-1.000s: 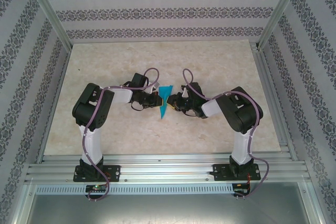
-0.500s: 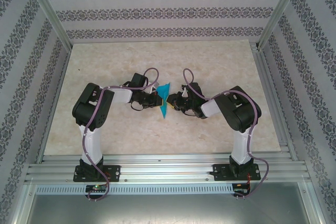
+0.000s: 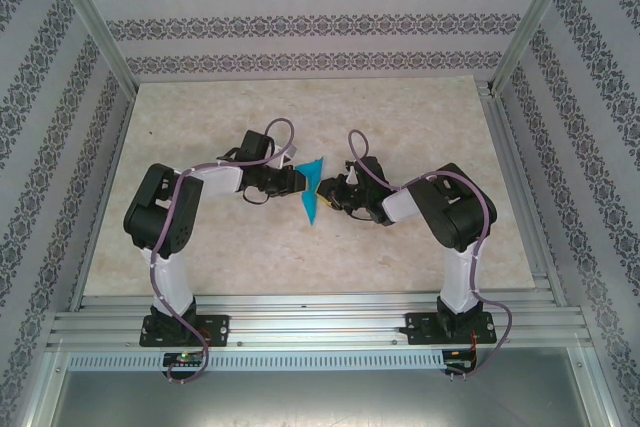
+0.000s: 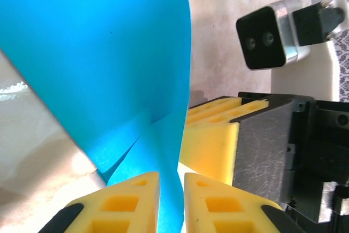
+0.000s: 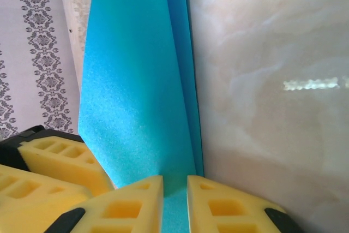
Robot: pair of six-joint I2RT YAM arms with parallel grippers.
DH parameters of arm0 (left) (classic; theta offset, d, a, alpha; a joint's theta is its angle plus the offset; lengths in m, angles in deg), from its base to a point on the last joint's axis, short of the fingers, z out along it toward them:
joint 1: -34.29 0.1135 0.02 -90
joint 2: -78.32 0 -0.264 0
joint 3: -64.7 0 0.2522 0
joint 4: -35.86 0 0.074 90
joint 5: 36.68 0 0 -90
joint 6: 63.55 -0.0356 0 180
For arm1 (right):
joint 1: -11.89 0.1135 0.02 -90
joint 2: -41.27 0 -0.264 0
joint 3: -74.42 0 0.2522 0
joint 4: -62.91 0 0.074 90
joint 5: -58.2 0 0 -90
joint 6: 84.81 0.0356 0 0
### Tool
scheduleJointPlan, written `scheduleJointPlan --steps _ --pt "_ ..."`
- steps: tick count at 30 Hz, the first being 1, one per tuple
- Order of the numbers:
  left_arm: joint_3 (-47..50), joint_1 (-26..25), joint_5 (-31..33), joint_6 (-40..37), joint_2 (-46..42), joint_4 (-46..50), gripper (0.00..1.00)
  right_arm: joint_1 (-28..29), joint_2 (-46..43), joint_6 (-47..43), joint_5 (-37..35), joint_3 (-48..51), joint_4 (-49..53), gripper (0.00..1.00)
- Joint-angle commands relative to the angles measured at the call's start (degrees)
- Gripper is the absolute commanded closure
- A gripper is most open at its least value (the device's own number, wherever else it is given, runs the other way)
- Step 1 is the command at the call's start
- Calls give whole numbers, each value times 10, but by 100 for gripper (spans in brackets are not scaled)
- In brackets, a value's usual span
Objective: Fold a paper plane with a square sheet of paper (fold left side to right side)
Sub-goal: Fold the wing for the fifth time at the center of the table.
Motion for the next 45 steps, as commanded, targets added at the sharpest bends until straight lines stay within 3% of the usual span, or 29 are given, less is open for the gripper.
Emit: scheduleJointPlan --steps 1,5,11,24,35,45 --pt "-26 9 -9 -6 -8 9 78 8 18 -14 -22 -12 9 80" --pt "-44 9 -24 8 7 -10 69 9 19 -15 -21 -15 10 81" --pt "-81 7 -5 -14 43 24 65 10 21 -19 -18 -20 20 80" --pt "-110 -2 -7 -37 75 49 64 12 24 -21 -18 -24 24 80" --pt "-113 0 4 -48 83 55 96 13 13 -29 -16 -24 30 80" --pt "-99 33 -41 -70 112 34 100 12 -36 -61 -20 -15 65 75"
